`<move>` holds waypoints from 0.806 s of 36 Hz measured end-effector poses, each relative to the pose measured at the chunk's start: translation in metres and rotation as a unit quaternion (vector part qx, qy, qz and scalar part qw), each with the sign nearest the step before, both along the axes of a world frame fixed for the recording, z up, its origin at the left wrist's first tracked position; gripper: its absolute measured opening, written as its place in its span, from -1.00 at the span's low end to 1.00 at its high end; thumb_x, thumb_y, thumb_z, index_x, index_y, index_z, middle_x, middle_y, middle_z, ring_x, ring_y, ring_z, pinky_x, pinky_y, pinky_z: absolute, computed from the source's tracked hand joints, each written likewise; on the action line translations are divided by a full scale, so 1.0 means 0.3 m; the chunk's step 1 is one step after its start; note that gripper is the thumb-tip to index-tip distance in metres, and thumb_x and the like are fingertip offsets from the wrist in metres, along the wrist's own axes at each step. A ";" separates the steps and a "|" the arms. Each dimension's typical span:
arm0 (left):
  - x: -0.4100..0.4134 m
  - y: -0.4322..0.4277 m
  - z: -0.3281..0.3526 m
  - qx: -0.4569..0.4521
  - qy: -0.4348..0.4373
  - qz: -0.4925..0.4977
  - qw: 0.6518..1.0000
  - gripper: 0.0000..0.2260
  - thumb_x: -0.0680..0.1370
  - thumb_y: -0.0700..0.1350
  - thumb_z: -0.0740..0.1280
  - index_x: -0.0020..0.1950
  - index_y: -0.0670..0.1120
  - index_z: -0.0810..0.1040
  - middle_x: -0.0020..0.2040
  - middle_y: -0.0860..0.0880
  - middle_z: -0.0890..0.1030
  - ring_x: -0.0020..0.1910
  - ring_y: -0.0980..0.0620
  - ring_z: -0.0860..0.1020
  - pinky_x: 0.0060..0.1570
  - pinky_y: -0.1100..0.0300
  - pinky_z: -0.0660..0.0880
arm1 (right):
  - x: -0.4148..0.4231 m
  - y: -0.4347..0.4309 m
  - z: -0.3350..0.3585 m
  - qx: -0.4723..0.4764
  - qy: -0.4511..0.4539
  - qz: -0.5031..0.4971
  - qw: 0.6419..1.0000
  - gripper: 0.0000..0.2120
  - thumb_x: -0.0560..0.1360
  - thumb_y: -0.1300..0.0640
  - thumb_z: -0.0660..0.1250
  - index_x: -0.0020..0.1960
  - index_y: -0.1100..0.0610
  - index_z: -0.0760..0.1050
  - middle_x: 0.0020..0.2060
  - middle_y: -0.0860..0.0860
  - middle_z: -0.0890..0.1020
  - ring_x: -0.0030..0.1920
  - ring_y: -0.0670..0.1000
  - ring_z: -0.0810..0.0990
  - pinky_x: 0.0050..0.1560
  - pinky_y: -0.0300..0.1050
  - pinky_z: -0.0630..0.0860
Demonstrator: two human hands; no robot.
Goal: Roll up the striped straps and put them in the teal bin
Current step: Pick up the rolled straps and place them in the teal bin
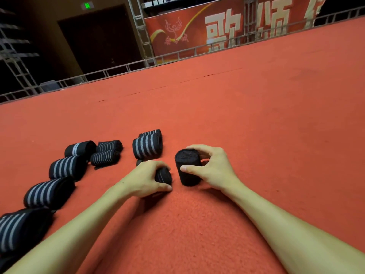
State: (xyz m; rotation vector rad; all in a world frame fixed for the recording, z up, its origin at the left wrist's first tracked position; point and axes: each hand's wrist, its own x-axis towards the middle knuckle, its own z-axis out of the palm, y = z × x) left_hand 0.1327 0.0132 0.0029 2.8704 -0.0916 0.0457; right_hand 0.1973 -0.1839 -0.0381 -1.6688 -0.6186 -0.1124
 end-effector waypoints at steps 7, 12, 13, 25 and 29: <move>-0.006 0.004 0.030 0.011 0.039 -0.020 0.999 -0.55 0.44 -0.03 0.52 0.31 -0.04 0.56 0.16 0.06 0.64 0.15 0.14 0.57 0.14 0.32 0.40 | -0.001 0.000 0.009 0.001 -0.006 0.002 1.000 -0.59 0.26 0.17 0.64 0.04 -0.07 0.61 -0.08 -0.19 0.68 -0.07 -0.23 0.63 0.00 -0.29 0.52; -0.009 -0.014 0.010 0.004 -0.011 0.010 1.000 -0.60 0.36 -0.02 0.58 0.16 -0.01 0.61 0.01 0.06 0.65 0.03 0.12 0.59 0.01 0.33 0.42 | 0.001 0.002 0.007 -0.004 -0.012 0.000 1.000 -0.58 0.26 0.18 0.64 0.04 -0.07 0.60 -0.10 -0.20 0.67 -0.10 -0.26 0.62 -0.01 -0.36 0.48; -0.015 -0.013 0.007 -0.007 -0.024 0.018 1.000 -0.61 0.35 -0.04 0.58 0.14 -0.02 0.62 -0.01 0.07 0.64 0.01 0.14 0.58 -0.02 0.37 0.40 | -0.001 0.001 0.008 -0.006 -0.016 -0.001 1.000 -0.58 0.25 0.18 0.64 0.03 -0.08 0.59 -0.11 -0.22 0.67 -0.11 -0.28 0.61 0.00 -0.36 0.48; -0.018 -0.011 0.030 -0.027 -0.010 0.047 0.998 -0.55 0.30 -0.03 0.61 0.17 -0.01 0.66 0.02 0.06 0.69 0.04 0.16 0.61 0.07 0.31 0.46 | -0.008 0.000 0.008 -0.013 -0.040 -0.024 0.999 -0.57 0.25 0.15 0.64 0.10 0.05 0.66 -0.06 -0.15 0.69 -0.12 -0.25 0.61 0.00 -0.36 0.49; -0.054 -0.026 0.035 -0.045 -0.043 0.040 0.997 -0.60 0.28 -0.07 0.63 0.09 0.00 0.70 -0.04 0.08 0.70 -0.04 0.20 0.61 0.02 0.34 0.45 | -0.023 -0.012 0.006 -0.007 -0.033 -0.030 0.999 -0.56 0.23 0.18 0.65 0.08 0.02 0.65 -0.07 -0.17 0.68 -0.11 -0.24 0.62 0.00 -0.39 0.48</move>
